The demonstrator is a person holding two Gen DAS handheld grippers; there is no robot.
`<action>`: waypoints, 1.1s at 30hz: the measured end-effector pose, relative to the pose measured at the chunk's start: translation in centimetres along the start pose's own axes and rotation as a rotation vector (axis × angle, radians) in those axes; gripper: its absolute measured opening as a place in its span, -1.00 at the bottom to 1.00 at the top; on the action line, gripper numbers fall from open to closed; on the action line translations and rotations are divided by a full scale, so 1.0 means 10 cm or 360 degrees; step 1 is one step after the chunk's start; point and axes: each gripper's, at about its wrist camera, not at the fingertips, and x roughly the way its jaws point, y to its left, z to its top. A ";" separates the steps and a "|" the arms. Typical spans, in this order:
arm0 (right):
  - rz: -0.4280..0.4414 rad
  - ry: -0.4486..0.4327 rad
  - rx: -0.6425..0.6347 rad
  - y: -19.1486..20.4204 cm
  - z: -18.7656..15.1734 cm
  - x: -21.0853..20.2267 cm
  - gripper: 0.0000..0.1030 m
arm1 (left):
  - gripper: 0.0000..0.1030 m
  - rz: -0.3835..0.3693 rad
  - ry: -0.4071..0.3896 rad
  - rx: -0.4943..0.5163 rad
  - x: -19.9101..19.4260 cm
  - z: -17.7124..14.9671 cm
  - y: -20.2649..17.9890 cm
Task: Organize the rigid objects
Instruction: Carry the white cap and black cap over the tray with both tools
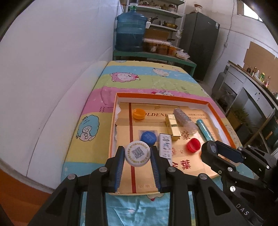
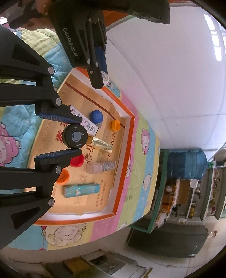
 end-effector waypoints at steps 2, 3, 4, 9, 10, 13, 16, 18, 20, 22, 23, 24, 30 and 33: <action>0.0008 0.0010 -0.0007 0.01 0.02 0.07 -0.41 | -0.41 0.0001 0.0012 -0.0005 0.05 0.01 0.02; 0.0010 0.0015 -0.0010 0.01 0.02 0.08 -0.41 | -0.41 0.0000 0.0017 -0.0007 0.08 0.01 0.03; 0.0013 0.0020 -0.0013 0.01 0.03 0.11 -0.41 | -0.41 0.0001 0.0022 -0.0008 0.09 0.01 0.03; 0.0017 0.0053 -0.0023 0.00 0.02 0.23 -0.41 | -0.41 -0.0004 0.0048 -0.0012 0.21 0.03 0.05; 0.0017 0.0061 -0.0026 0.00 0.02 0.25 -0.41 | -0.41 -0.0004 0.0051 -0.0011 0.22 0.04 0.05; 0.0021 0.0086 -0.0036 -0.01 0.00 0.31 -0.41 | -0.41 -0.0001 0.0072 0.0001 0.29 0.04 0.04; 0.0034 0.0124 -0.0045 -0.01 -0.01 0.39 -0.41 | -0.41 0.0000 0.0094 0.0008 0.35 0.04 0.03; 0.0033 0.0153 -0.0055 -0.01 -0.03 0.43 -0.41 | -0.41 -0.0002 0.0113 0.0011 0.40 0.03 0.03; 0.0028 0.0180 -0.0062 -0.01 -0.04 0.48 -0.41 | -0.41 -0.0004 0.0127 0.0015 0.43 0.02 0.02; 0.0031 0.0196 -0.0065 -0.01 -0.06 0.51 -0.41 | -0.41 -0.0007 0.0134 0.0020 0.45 0.02 0.02; 0.0030 0.0203 -0.0066 -0.01 -0.06 0.52 -0.41 | -0.41 -0.0008 0.0137 0.0023 0.47 0.02 0.01; 0.0029 0.0210 -0.0068 -0.01 -0.07 0.53 -0.41 | -0.41 -0.0009 0.0141 0.0028 0.48 0.02 0.00; 0.0018 0.0247 -0.0084 -0.03 -0.07 0.59 -0.41 | -0.41 -0.0013 0.0166 0.0047 0.56 0.03 -0.02; 0.0015 0.0267 -0.0087 -0.04 -0.08 0.63 -0.41 | -0.41 -0.0021 0.0188 0.0055 0.60 0.01 -0.03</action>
